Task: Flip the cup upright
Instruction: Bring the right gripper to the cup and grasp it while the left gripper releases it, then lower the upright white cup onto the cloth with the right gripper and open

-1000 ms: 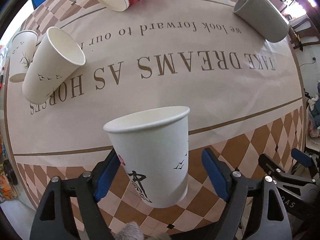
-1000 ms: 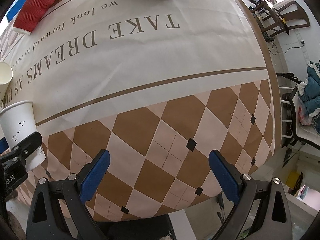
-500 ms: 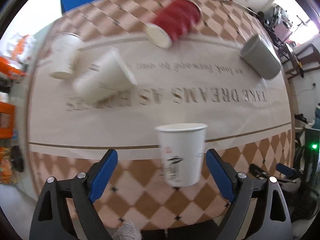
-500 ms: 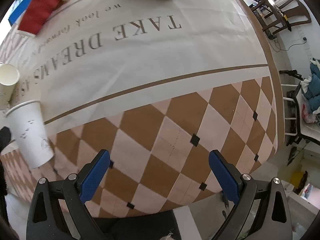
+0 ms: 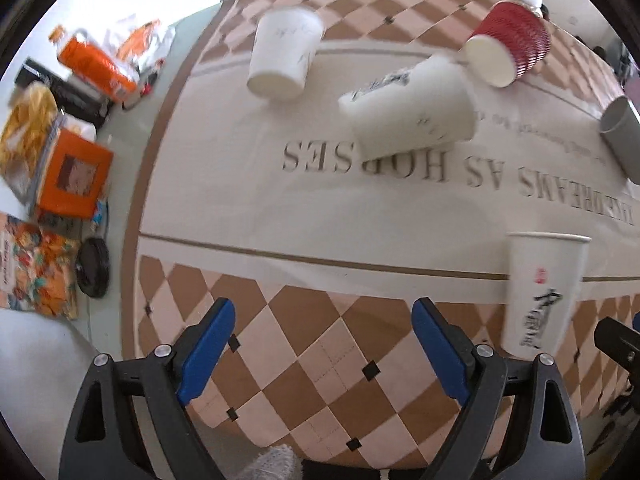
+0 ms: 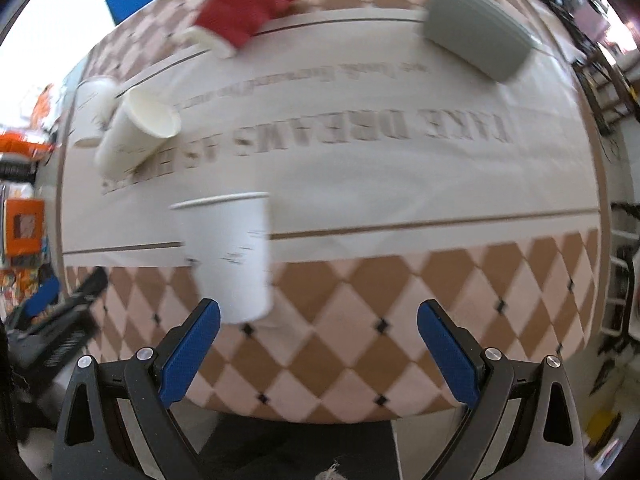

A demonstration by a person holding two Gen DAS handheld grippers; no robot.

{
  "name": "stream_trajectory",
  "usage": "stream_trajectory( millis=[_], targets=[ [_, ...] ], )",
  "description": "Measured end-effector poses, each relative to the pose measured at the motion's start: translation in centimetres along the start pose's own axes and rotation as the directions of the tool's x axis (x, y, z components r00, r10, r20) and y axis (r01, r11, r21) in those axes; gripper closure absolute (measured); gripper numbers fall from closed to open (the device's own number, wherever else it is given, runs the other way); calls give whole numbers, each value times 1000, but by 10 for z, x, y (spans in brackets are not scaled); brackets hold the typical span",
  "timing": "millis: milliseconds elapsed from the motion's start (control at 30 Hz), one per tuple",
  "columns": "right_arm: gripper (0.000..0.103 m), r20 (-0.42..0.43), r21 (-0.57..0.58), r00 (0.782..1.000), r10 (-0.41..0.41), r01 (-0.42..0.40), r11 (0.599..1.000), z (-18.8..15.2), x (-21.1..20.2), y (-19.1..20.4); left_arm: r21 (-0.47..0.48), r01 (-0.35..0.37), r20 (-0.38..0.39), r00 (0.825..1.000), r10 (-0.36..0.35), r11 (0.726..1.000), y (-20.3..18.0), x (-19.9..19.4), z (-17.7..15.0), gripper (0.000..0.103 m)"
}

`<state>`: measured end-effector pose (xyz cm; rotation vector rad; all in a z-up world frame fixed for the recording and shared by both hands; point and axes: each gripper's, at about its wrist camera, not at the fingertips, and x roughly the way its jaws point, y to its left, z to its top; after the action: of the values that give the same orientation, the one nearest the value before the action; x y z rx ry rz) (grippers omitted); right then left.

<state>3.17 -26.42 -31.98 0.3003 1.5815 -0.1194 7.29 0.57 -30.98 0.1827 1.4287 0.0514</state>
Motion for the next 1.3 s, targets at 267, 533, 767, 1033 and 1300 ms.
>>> stream_trajectory(
  millis=[267, 533, 767, 1033, 1300],
  targets=[
    [13, -38, -28, 999, 2, -3, 1000, 19, 26, 40, -13, 7, -49, 999, -8, 1000, 5, 31, -1, 13],
    [31, -96, -16, 995, 16, -18, 1000, 31, 50, 54, -2, 21, -56, 998, -21, 1000, 11, 39, 5, 13],
    [42, -105, -9, 994, 34, -35, 999, 30, 61, 63, 8, 24, -55, 998, -23, 1000, 15, 43, 12, 13],
    [42, -73, 28, 996, 57, -55, 998, 24, 49, 39, 5, 77, -25, 997, -77, 997, 6, 39, 22, 13],
    [42, 19, 63, 996, 82, -83, 995, 28, 30, 10, 43, 82, 4, 997, -83, 996, -17, 35, 38, 4]
  ],
)
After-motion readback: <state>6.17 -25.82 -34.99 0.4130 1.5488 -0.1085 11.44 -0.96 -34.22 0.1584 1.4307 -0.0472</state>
